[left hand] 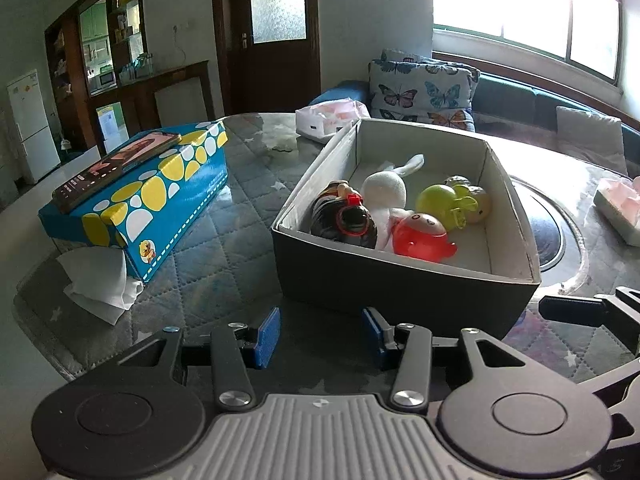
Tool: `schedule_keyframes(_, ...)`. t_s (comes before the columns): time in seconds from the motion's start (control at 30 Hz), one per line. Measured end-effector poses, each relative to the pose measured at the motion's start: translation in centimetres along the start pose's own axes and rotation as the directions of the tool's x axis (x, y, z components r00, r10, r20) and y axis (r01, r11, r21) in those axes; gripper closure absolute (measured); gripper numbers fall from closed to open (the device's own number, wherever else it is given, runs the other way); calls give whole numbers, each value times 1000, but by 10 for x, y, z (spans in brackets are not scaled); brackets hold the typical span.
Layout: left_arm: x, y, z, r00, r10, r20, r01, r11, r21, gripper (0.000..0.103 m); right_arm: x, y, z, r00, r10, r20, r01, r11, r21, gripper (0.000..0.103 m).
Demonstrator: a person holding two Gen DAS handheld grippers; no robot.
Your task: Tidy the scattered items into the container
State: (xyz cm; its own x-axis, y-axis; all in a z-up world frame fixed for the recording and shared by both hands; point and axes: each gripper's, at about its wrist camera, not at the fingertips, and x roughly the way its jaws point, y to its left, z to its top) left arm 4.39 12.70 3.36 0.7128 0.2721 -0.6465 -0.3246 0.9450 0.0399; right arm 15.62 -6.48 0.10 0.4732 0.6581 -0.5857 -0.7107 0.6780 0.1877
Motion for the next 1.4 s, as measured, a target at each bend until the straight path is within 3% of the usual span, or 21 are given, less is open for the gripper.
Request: schedule_keyframes(1.4,38,6,18,999,41,-33,-39,998,54,57,38,5,18,991,-124,-47,126,991,38,0)
